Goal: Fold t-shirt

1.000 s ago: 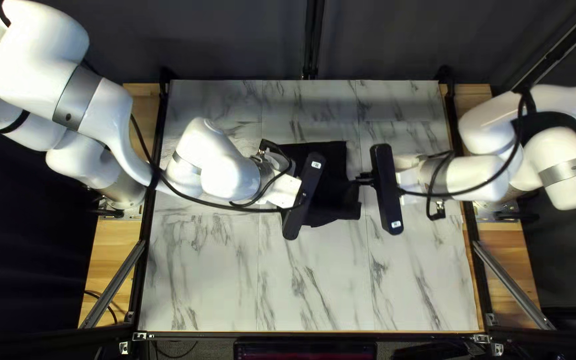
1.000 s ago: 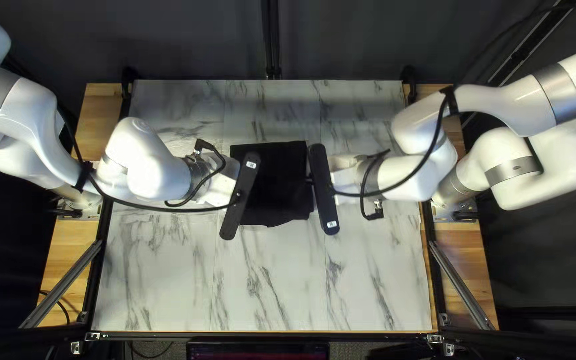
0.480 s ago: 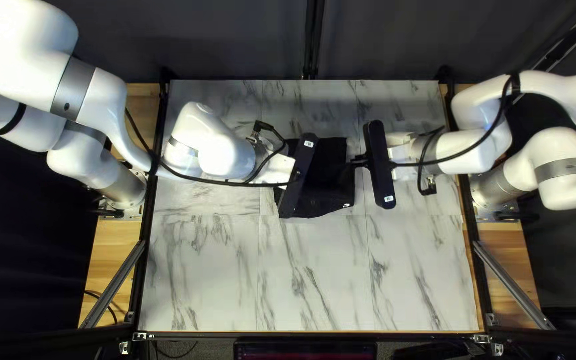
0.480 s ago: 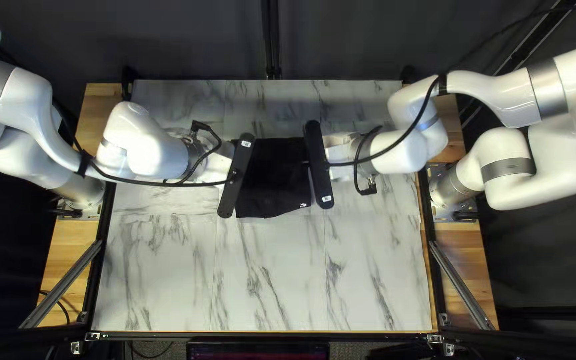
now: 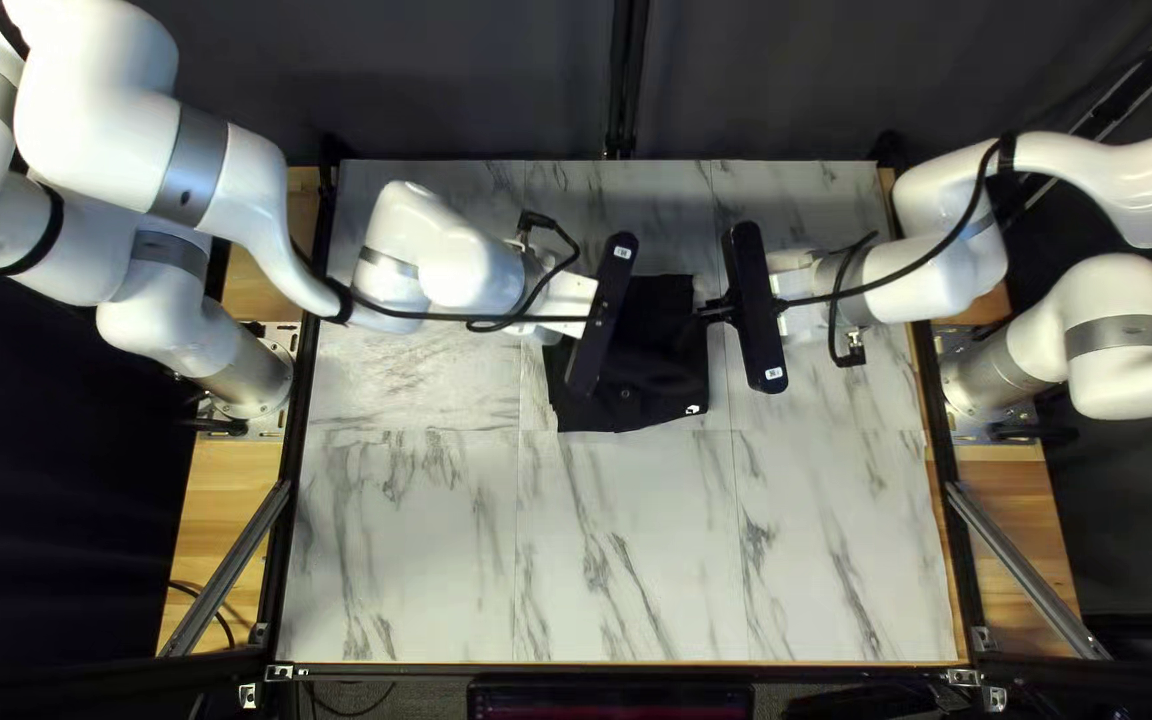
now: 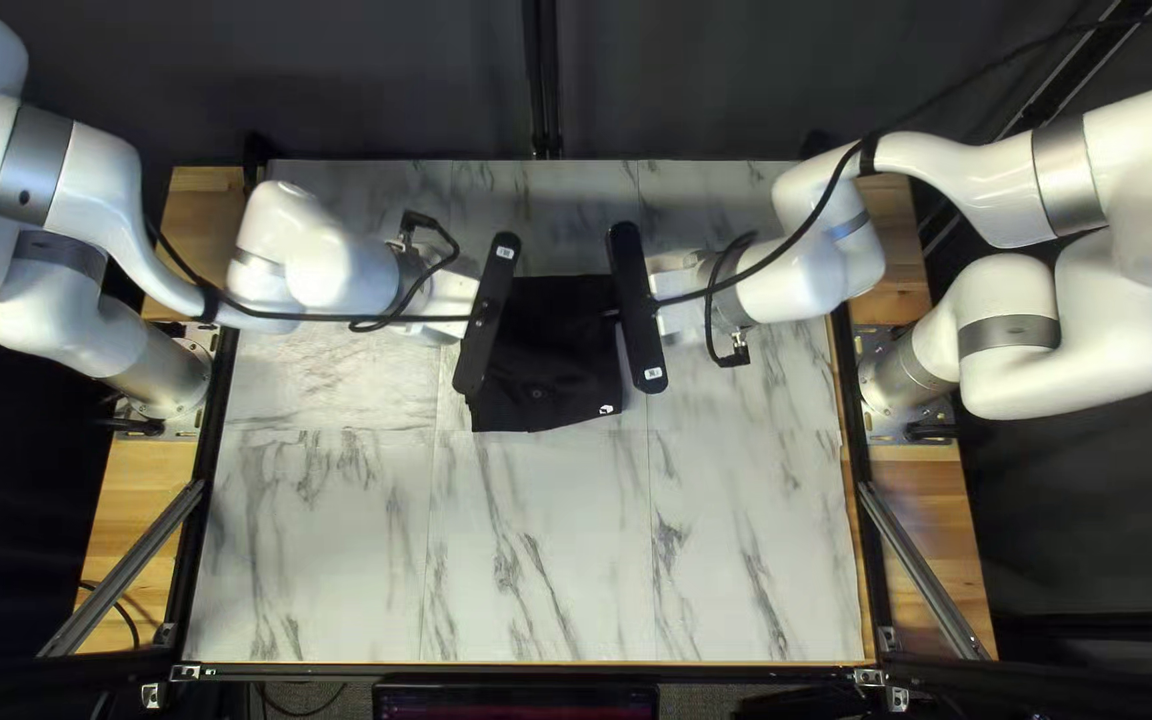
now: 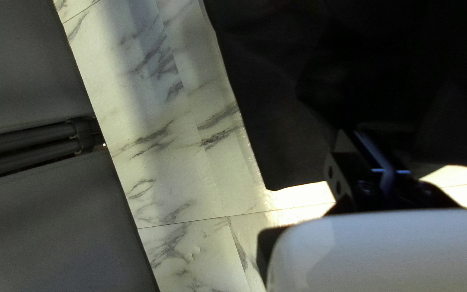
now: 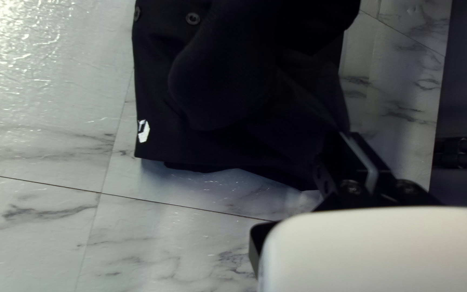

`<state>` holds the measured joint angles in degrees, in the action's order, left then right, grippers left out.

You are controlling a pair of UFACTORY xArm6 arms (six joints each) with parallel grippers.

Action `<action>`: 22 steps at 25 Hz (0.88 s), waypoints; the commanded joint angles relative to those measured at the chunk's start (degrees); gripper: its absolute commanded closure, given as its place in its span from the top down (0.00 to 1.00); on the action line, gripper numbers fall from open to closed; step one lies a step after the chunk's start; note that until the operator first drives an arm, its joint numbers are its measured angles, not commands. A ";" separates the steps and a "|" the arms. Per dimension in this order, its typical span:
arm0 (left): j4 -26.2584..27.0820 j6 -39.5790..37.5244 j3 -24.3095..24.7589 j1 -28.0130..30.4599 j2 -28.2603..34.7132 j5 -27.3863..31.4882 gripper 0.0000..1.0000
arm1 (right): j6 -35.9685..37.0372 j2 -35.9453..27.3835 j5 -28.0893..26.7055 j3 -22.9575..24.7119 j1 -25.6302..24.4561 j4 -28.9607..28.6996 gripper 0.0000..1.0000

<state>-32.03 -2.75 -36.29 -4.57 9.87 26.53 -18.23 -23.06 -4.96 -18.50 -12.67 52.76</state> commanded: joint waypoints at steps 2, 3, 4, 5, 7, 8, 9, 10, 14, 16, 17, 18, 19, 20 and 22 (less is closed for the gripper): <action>-0.21 0.19 0.93 -1.60 -0.67 -1.95 0.00 | -2.31 3.06 3.99 0.01 -3.90 4.57 0.00; -0.30 0.16 1.13 -1.99 -0.94 -2.44 0.00 | -2.01 3.44 4.41 0.01 -4.30 4.49 0.00; -0.31 0.12 1.18 -2.13 -1.07 -2.61 0.00 | -1.58 3.55 4.54 0.05 -4.39 4.08 0.00; -0.53 -0.05 1.21 -2.62 -1.71 -3.34 0.00 | -1.42 4.18 4.96 -0.23 -4.83 4.17 0.00; -0.80 -0.27 1.05 -3.15 -2.72 -4.22 0.00 | -2.10 5.17 5.53 -0.79 -5.45 5.32 0.00; -1.00 -0.40 0.98 -3.53 -3.39 -4.84 0.00 | -3.03 5.81 5.74 -1.27 -5.72 6.49 0.00; -1.01 -0.40 0.96 -3.69 -3.63 -5.09 0.00 | -3.34 6.05 5.81 -1.46 -5.80 6.87 0.00; -1.26 -0.52 0.98 -4.25 -4.43 -5.98 0.00 | -4.62 6.69 5.94 -1.97 -6.01 8.35 0.00; -1.25 -0.43 1.03 -4.99 -5.54 -7.26 0.00 | -3.42 7.10 5.47 -2.37 -5.40 6.68 0.00; -1.00 -0.01 1.40 -5.09 -5.30 -7.48 0.00 | -3.12 7.55 5.34 -2.69 -5.32 6.35 0.00; -0.81 0.27 1.67 -5.15 -5.03 -7.54 0.00 | -3.84 8.11 5.51 -3.04 -5.62 7.30 0.00; -0.75 0.38 1.89 -5.23 -4.84 -7.62 0.00 | -4.69 8.62 5.69 -3.37 -5.92 8.39 0.00; -0.75 0.39 2.09 -5.30 -4.65 -7.65 0.00 | -5.68 9.08 5.89 -3.68 -6.24 9.61 0.00; -0.87 0.29 2.47 -5.49 -4.34 -7.78 0.00 | -6.59 9.63 6.05 -4.01 -6.58 10.77 0.00; -1.01 0.13 2.88 -5.73 -4.01 -7.89 0.00 | -6.15 9.96 5.99 -4.11 -6.63 10.33 0.00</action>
<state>-32.93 -2.50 -33.75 -10.10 5.56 18.76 -24.03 -13.73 0.87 -22.24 -19.00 62.59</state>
